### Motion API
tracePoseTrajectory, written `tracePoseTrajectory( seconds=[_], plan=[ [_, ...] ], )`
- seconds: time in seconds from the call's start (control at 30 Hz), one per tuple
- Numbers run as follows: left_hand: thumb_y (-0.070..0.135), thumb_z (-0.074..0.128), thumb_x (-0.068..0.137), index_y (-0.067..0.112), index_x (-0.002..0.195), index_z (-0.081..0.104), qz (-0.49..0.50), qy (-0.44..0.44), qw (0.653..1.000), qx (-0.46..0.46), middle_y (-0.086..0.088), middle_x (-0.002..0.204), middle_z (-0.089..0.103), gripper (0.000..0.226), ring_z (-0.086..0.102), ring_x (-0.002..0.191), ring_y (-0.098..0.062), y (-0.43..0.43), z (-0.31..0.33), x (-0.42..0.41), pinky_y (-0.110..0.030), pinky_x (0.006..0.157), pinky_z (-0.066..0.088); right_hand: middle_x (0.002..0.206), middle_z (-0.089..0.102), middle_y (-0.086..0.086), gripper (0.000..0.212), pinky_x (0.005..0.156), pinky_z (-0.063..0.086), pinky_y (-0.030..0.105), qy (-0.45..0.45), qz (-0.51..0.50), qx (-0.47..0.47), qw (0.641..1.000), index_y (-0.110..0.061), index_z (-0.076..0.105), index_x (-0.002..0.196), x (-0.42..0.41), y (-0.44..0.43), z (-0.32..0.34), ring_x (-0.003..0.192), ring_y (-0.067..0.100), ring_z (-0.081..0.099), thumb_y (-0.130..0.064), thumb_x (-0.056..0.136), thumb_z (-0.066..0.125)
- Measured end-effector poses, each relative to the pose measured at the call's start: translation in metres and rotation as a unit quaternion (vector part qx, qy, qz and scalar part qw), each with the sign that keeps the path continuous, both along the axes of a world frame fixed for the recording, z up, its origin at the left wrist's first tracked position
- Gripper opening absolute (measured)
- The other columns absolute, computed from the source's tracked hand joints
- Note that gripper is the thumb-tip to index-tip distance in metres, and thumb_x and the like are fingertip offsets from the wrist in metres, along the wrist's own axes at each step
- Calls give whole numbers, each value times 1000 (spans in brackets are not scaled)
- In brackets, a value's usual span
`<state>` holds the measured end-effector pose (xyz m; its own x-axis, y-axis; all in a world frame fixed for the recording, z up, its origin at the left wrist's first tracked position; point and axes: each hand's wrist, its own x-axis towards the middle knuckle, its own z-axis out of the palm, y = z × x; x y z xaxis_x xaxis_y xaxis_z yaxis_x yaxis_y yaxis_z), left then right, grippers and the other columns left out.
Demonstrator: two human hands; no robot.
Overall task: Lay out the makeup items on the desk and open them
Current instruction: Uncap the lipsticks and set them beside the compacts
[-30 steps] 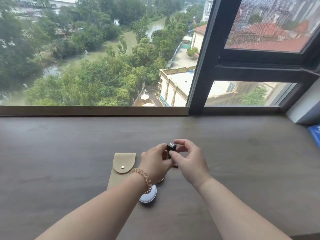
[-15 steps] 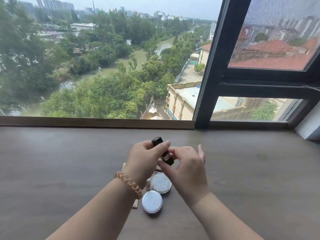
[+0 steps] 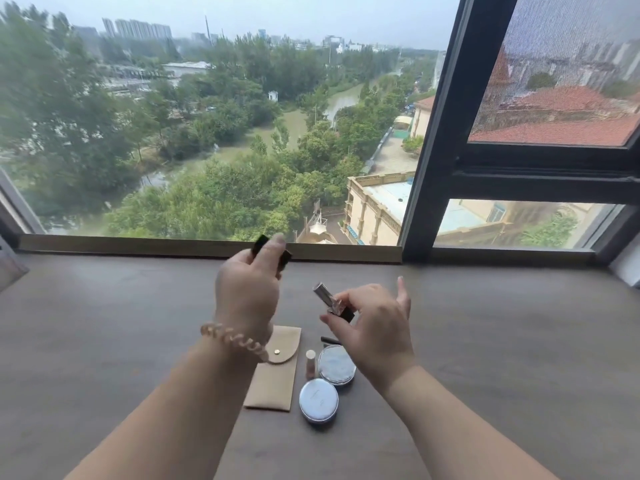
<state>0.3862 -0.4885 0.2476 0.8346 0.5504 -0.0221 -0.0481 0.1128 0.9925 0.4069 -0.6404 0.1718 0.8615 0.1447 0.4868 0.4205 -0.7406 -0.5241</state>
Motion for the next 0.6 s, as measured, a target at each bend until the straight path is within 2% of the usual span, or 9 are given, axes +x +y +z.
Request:
tracePoseTrajectory(
  seconds=[0.03,0.1,0.2,0.27,0.33,0.4,0.47,0.6],
  plan=[
    [35,65,85,14,77,62,47,-21,998,-37,0,74,63,23,54,64,-10,18,14,2,-20,58,43,72,62,-15,15,114,10,53,34,-21,9,999,-29,66,76,-2,-11,-11,83,10,58,-42,73,72],
    [39,67,83,17,83,61,80,-50,994,-46,2,80,65,23,58,64,-7,54,42,1,-18,58,42,73,64,-16,13,114,9,55,95,-59,57,992,-31,66,76,-8,-33,-32,87,10,58,-39,72,76],
    [34,70,80,17,88,63,3,-53,997,-53,4,81,66,20,61,64,-6,70,48,2,-19,62,42,77,64,-18,13,115,7,49,118,-63,103,986,-43,59,73,-8,-35,-36,91,5,57,-44,71,73],
    [20,69,80,19,86,64,-71,-35,992,-103,4,75,68,8,63,63,-7,56,29,0,-21,63,42,79,64,-20,24,116,5,45,115,-44,133,983,-47,56,71,-5,-19,-28,91,-1,56,-36,72,77],
    [2,64,80,18,83,62,-125,-11,979,-158,2,70,69,16,66,61,-9,39,7,-3,-20,59,44,80,64,-22,26,115,5,41,98,-19,152,983,-47,56,71,-3,-5,-21,90,-5,55,-33,72,79],
    [-10,59,79,15,86,56,-152,16,971,-185,-5,76,67,26,67,66,-15,28,-13,-6,-21,59,45,82,64,-24,25,115,6,40,88,0,162,983,-47,57,72,-2,2,-17,90,-7,54,-34,71,79],
    [-17,55,77,10,92,55,-176,39,965,-189,-10,83,63,31,66,71,-18,24,-27,-8,-22,61,48,83,65,-25,24,115,8,43,82,11,164,983,-47,58,73,-3,6,-15,92,-6,55,-33,71,79],
    [-21,51,79,5,95,63,-221,54,964,-137,-7,81,61,32,63,64,-13,20,-44,-10,-17,58,51,85,65,-25,25,115,12,46,77,17,171,982,-45,59,74,-2,14,-20,93,-5,56,-32,70,80]
  ],
)
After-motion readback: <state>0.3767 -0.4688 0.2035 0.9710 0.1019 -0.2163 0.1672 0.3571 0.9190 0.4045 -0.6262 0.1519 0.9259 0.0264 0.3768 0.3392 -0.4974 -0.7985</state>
